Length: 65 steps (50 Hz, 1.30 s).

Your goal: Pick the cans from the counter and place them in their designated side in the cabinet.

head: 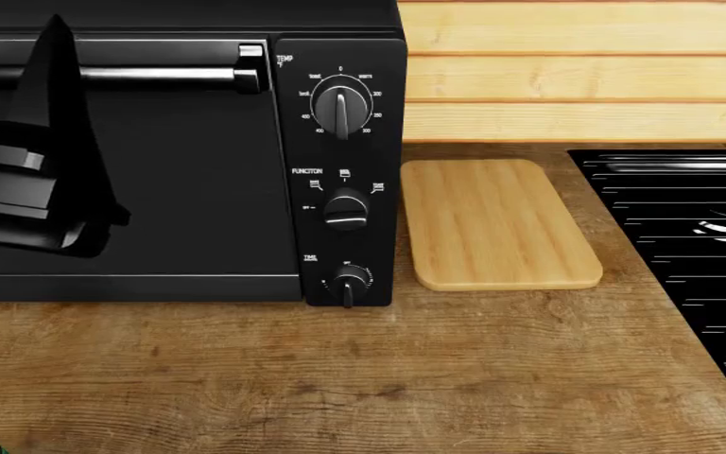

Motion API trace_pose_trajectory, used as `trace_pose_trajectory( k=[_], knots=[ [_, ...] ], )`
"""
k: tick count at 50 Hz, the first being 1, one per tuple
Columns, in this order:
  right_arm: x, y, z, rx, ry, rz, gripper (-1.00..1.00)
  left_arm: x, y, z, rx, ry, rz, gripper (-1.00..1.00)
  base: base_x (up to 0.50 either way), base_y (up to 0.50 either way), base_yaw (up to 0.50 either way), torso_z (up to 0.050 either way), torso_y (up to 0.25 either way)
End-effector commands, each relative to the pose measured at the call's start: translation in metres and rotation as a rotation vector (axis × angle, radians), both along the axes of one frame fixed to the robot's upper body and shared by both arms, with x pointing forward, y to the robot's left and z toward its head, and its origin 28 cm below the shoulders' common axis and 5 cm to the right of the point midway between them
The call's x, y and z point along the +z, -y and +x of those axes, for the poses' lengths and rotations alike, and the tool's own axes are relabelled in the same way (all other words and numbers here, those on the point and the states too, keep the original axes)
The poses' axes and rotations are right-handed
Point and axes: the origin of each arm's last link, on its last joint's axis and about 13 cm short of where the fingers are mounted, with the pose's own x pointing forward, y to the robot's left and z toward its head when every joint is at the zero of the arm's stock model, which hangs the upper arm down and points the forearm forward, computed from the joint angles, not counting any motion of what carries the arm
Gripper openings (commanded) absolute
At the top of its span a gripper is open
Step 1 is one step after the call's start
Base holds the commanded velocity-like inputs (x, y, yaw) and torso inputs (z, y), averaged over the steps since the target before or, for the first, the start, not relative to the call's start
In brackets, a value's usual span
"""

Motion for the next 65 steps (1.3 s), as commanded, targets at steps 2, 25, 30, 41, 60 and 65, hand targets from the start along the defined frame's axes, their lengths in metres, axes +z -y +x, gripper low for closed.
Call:
trace_pose_trajectory(
  k=[2, 25, 30, 41, 60, 65],
  knots=[
    [0.008, -0.003, -0.012, 0.026, 0.104, -0.032, 1.00, 0.001, 0.000, 0.000, -0.002, 0.002, 0.001, 1.00, 0.00, 0.00, 0.00, 0.000, 0.000],
    [0.021, -0.016, -0.040, 0.151, 0.302, -0.107, 1.00, 0.000, 0.001, -0.002, -0.007, 0.004, -0.002, 1.00, -0.19, 0.00, 0.00, 0.000, 0.001],
    [0.021, -0.019, -0.043, 0.203, 0.310, -0.117, 1.00, -0.001, 0.000, -0.002, -0.006, 0.004, -0.003, 1.00, -0.50, 0.00, 0.00, 0.000, 0.000],
    [0.018, -0.020, -0.045, 0.410, 0.322, -0.087, 1.00, -0.002, -0.001, -0.001, -0.005, 0.010, -0.005, 1.00, -0.37, 0.18, 0.00, 0.001, 0.000],
    [-0.056, -0.020, -0.016, 0.664, 0.130, 0.002, 1.00, -0.010, -0.001, 0.005, -0.010, -0.008, -0.003, 1.00, 0.03, 0.48, 0.00, 0.000, -0.001],
    [-0.067, -0.018, -0.015, 0.678, 0.099, 0.008, 1.00, -0.013, -0.001, 0.005, -0.011, -0.013, -0.003, 1.00, 0.04, 0.50, 0.00, 0.000, 0.000]
  ],
)
